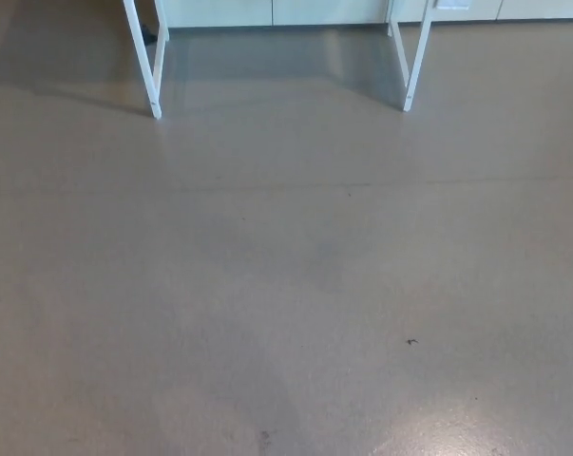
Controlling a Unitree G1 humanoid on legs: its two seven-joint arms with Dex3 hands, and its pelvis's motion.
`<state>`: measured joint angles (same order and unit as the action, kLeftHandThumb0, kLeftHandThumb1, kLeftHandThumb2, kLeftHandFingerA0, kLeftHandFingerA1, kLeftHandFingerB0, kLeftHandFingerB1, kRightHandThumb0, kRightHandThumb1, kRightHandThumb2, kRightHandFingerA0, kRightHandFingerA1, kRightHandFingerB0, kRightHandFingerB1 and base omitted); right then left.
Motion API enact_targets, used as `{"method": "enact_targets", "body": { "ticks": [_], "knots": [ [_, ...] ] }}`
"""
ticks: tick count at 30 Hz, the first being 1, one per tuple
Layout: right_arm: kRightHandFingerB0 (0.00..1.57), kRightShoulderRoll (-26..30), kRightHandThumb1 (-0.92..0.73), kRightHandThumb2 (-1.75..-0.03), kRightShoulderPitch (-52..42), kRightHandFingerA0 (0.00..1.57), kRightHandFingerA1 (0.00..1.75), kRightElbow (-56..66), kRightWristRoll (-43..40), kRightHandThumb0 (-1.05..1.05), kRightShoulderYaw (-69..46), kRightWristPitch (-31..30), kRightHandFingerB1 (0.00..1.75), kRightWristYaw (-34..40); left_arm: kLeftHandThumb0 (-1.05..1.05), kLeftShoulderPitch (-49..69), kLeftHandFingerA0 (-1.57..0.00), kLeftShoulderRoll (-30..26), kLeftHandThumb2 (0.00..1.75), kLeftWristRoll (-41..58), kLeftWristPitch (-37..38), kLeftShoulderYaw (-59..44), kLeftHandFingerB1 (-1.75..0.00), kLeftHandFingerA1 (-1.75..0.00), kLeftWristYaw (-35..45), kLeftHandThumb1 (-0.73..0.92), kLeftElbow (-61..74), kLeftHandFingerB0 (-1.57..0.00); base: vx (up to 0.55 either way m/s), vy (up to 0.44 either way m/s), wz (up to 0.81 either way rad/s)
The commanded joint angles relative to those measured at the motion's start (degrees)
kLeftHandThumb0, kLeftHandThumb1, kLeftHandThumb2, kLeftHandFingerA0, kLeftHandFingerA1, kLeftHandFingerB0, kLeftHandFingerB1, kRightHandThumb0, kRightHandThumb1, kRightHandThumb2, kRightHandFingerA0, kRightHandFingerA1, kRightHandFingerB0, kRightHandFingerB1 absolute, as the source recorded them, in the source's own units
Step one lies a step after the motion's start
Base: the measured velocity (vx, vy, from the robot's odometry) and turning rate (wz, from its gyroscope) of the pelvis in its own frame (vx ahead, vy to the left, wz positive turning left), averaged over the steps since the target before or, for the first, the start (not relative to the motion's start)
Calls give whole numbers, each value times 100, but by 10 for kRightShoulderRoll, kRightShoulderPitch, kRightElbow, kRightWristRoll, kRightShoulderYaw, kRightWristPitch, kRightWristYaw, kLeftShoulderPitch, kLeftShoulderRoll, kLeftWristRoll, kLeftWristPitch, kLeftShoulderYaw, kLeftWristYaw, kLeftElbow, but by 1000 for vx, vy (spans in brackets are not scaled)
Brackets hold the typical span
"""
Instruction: The robot walks towards a desk on which an air pump is kept in the middle. It lifts it up and holds it with its left hand and uses its right hand to compress it by pushing its handle inwards.
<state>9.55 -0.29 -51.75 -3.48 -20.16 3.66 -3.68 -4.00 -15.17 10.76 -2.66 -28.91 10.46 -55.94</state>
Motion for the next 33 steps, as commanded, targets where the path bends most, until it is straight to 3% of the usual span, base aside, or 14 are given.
{"method": "enact_targets", "body": {
  "ticks": [1,4,10,22,33],
  "knots": [
    [41,-5,-64,-58,-6,53,46,6,-109,3,-87,74,38,-39,3,-22,-32,-20,62,144,-37,-111,-33,-42,94,81,-32,-28,7,3,22],
    [43,-6,-65,-58,-9,56,45,14,-92,2,-83,74,38,-33,4,-22,-36,-11,62,143,-37,-121,-36,-44,85,77,-23,-36,-34,-32,16],
    [41,-9,-66,-59,-14,52,45,9,-96,-5,-93,82,38,-46,3,-13,-36,-6,63,137,-37,-122,-36,-46,104,80,-12,-33,-61,16,0],
    [42,-16,-68,-63,-48,53,48,-11,-109,-14,-96,109,43,-66,5,18,-37,-12,64,138,-44,-102,-35,-44,108,82,-6,-32,210,272,-3],
    [42,-15,-68,-59,-54,63,48,-25,-112,-15,-89,121,40,-65,3,30,-38,-10,63,142,-49,-80,-33,-43,112,85,6,-28,281,-86,16]
  ]
}}
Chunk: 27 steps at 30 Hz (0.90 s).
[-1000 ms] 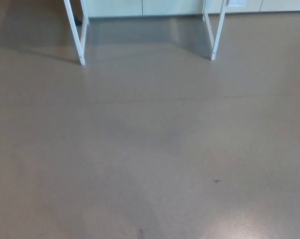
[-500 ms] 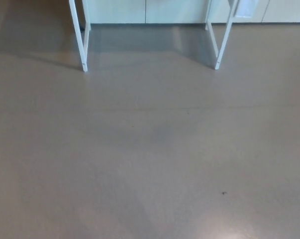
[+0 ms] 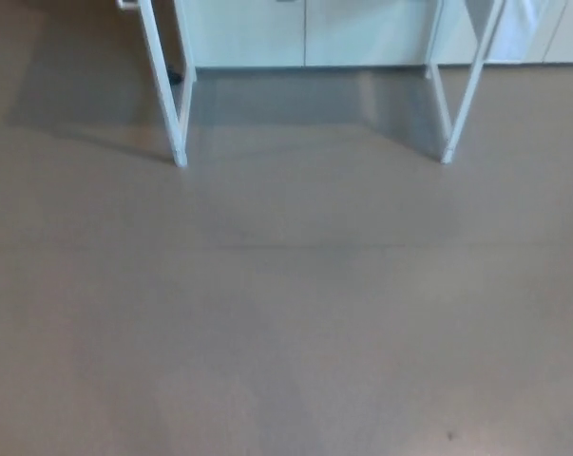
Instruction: The robot walks towards a desk on which an air pump is kept in the middle. It lifts it up and holds it with its left hand and uses its right hand to compress it by pushing its handle inwards.
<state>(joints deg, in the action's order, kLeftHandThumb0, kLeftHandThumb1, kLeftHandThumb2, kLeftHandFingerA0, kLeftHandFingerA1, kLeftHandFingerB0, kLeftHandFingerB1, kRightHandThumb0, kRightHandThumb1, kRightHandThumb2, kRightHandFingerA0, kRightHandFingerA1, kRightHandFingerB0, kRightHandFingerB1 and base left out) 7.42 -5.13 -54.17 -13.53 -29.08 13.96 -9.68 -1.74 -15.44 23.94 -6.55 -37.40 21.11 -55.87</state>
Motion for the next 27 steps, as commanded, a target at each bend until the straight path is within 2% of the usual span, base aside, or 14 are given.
{"method": "enact_targets", "body": {
  "ticks": [1,7,17,27],
  "knots": [
    [43,7,-68,-60,-7,62,48,1,-11,-15,2,19,41,-5,3,8,-39,-7,63,10,-9,7,-34,-43,6,85,6,-29,491,-140,4],
    [44,5,-69,-60,-11,66,50,5,-15,-17,6,22,41,-4,7,9,-42,-6,63,15,-11,7,-35,-45,1,86,7,-32,370,-54,-6],
    [43,5,-69,-60,-13,68,51,5,-17,-19,12,21,42,0,2,13,-45,-6,62,9,-7,25,-35,-46,-2,79,25,-34,473,110,-29],
    [43,4,-68,-60,-18,69,52,3,-27,-20,9,26,43,-9,2,20,-42,-7,62,16,-7,32,-35,-46,9,81,26,-32,414,-17,16]
  ]
}}
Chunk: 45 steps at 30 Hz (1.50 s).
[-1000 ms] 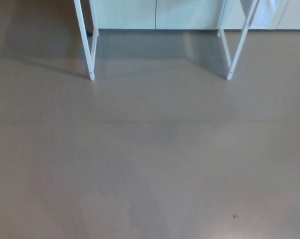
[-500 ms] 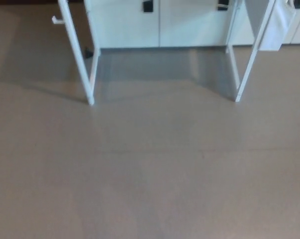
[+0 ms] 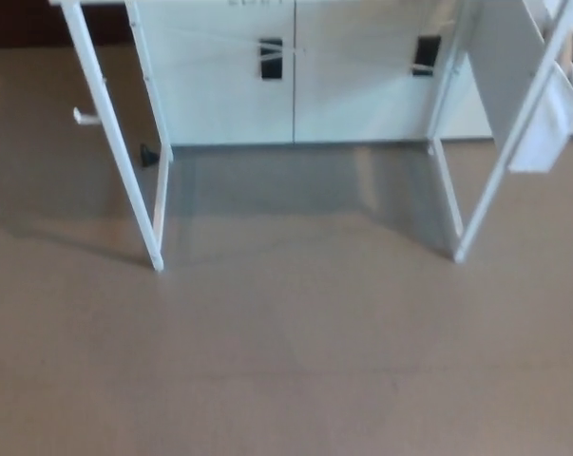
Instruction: The robot walks towards a desk on which an air pump is kept in the middle. It lifts it up and holds it with its left hand and uses its right hand to compress it by pushing its handle inwards.
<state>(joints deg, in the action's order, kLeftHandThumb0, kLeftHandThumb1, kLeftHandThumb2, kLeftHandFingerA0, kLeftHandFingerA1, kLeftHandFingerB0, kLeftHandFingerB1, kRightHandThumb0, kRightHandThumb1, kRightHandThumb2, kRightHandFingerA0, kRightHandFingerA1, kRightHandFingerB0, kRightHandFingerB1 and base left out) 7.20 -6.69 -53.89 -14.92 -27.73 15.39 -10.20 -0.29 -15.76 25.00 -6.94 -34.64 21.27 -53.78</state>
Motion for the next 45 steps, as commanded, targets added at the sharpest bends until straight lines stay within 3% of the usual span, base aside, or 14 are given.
{"method": "enact_targets", "body": {
  "ticks": [1,7,16,17,18,19,31,34,45],
  "knots": [
    [43,5,-68,-60,-2,69,52,0,-15,-20,-5,12,43,-4,2,5,-42,-4,62,6,-2,5,-35,-46,8,81,6,-32,500,-161,-105],
    [44,6,-68,-60,-1,70,52,2,-17,-20,-2,9,43,-2,2,5,-46,-5,63,7,-2,6,-36,-48,10,81,4,-33,464,-303,30],
    [45,8,-68,-60,-4,71,52,-2,-9,-21,6,13,43,8,2,4,-45,-6,63,5,-3,9,-35,-48,7,82,5,-31,420,44,-23],
    [45,7,-68,-60,-5,70,52,-3,-11,-20,5,13,43,8,1,4,-39,-7,102,4,-3,11,-52,-63,9,60,4,-19,513,278,-43],
    [45,7,-68,-60,-6,70,52,-3,-11,-20,6,14,43,8,1,5,-39,-8,102,4,-3,12,-52,-63,9,60,3,-19,431,266,-71],
    [45,7,-67,-60,-7,70,52,-4,-10,-22,7,15,43,8,1,5,-44,-8,63,4,-3,12,-35,-47,12,81,2,-30,409,247,-4],
    [49,5,-66,-59,-35,72,48,-20,-15,-20,1,3,41,23,3,30,-42,-9,64,-4,5,23,-35,-47,17,84,2,-30,311,117,7],
    [50,4,-61,-58,-59,77,50,-35,-21,-28,-5,19,41,5,2,49,-33,-8,63,-7,2,31,-33,-43,28,85,5,-26,244,-100,-6],
    [48,-2,-63,-58,-93,73,49,-48,-24,-25,-7,43,42,-9,5,64,-33,-16,65,-35,-29,85,-35,-43,17,87,21,-27,198,-76,-7]
  ]
}}
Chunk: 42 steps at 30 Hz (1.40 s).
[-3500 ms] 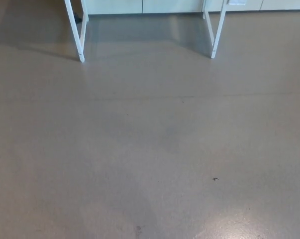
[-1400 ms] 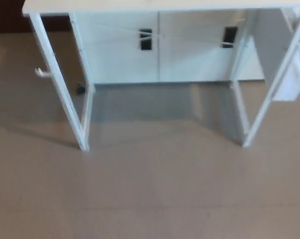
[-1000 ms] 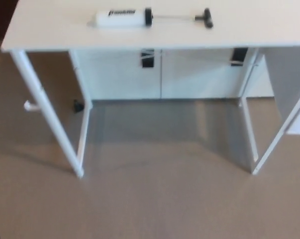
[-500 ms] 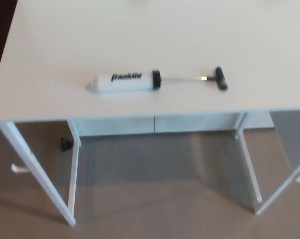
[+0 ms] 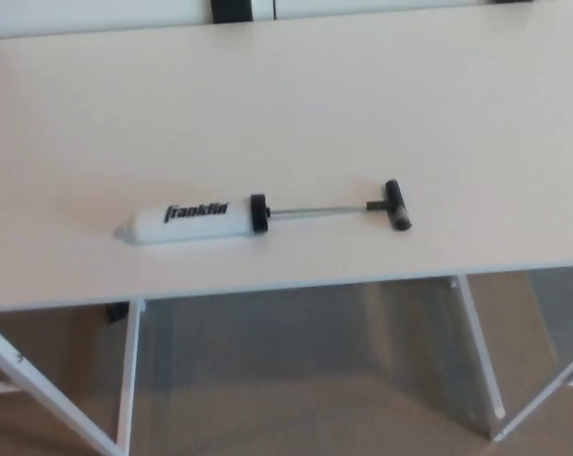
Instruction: The robot walks towards a desk on which an air pump is kept in the middle. It lifts it up and holds it with its left hand and uses its right hand to compress it by pushing its handle inwards.
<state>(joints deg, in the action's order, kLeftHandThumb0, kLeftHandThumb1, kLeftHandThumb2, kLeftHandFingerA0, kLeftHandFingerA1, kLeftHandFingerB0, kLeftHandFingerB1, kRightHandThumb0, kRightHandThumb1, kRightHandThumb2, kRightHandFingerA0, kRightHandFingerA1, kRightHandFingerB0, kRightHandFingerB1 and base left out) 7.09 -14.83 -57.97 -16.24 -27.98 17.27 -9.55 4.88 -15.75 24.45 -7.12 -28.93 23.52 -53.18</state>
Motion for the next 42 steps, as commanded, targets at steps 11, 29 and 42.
{"method": "enact_targets", "body": {
  "ticks": [11,29,42],
  "knots": [
    [51,0,-63,-59,-2,76,51,-22,-10,-22,-7,29,43,-9,-1,2,-26,-30,101,-48,-38,78,-49,-57,8,61,13,-11,77,114,6],
    [53,5,-61,-58,20,81,51,-6,-3,-22,-1,12,43,12,-9,82,-30,1,65,-2,-170,70,-34,-46,-7,84,241,-18,18,-41,-4],
    [55,-4,-59,-57,8,80,50,24,-7,-26,0,16,43,10,-2,101,-24,-11,101,-5,-205,62,-47,-56,-7,61,282,-7,11,162,7]
  ]
}}
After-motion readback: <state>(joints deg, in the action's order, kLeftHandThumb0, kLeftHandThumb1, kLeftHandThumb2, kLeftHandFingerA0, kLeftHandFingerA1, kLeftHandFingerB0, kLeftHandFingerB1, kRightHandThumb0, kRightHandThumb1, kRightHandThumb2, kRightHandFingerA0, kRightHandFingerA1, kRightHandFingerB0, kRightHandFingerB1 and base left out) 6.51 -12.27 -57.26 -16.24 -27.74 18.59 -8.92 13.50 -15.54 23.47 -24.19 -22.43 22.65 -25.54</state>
